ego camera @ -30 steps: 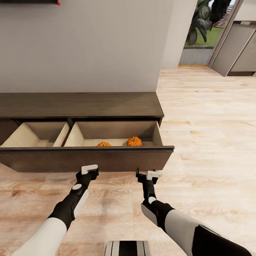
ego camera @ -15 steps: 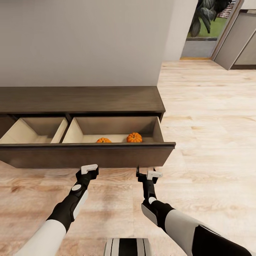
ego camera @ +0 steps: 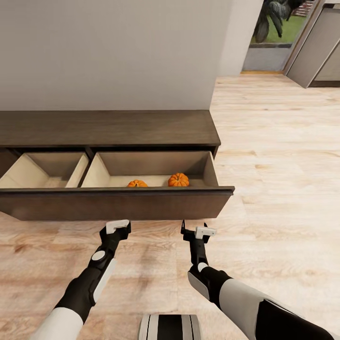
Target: Place each of the two pumpkins and all three candles from the living room inside a cabinet in the living room (use any cabinet), then make sure every cabinet is closed, and position the cauldron so it is next to a table in the living room.
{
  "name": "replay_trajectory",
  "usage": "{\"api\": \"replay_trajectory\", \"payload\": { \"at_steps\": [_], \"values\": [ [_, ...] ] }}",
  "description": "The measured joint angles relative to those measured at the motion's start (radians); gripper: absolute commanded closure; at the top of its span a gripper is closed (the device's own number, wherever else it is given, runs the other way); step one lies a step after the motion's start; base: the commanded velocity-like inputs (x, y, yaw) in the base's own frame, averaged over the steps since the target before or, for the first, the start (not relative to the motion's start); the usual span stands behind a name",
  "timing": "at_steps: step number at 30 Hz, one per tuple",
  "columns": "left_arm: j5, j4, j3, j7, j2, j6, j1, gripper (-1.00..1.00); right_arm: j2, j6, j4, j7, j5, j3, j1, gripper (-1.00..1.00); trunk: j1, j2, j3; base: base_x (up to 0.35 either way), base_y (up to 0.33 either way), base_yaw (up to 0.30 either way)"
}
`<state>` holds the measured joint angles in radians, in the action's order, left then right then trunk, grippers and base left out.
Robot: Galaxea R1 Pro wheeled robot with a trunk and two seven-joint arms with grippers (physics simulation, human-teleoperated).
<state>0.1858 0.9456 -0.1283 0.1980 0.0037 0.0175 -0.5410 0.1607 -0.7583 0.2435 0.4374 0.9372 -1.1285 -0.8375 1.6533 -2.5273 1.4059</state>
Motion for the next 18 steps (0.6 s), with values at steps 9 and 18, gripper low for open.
{"api": "replay_trajectory", "payload": {
  "at_steps": [9, 18],
  "values": [
    [-0.001, 0.024, 0.000, 0.002, 0.000, 0.001, 0.016, -1.00, 0.000, 0.000, 0.000, 0.000, -0.001, -0.003, 0.001, -1.00, 0.000, 0.000, 0.000, 0.051, 0.000, 0.000],
    [-0.001, 0.024, -0.002, 0.002, 0.000, 0.002, 0.017, -1.00, 0.000, 0.002, 0.001, 0.000, 0.000, -0.003, 0.001, -1.00, 0.000, 0.000, 0.000, 0.080, 0.000, 0.000]
  ]
}}
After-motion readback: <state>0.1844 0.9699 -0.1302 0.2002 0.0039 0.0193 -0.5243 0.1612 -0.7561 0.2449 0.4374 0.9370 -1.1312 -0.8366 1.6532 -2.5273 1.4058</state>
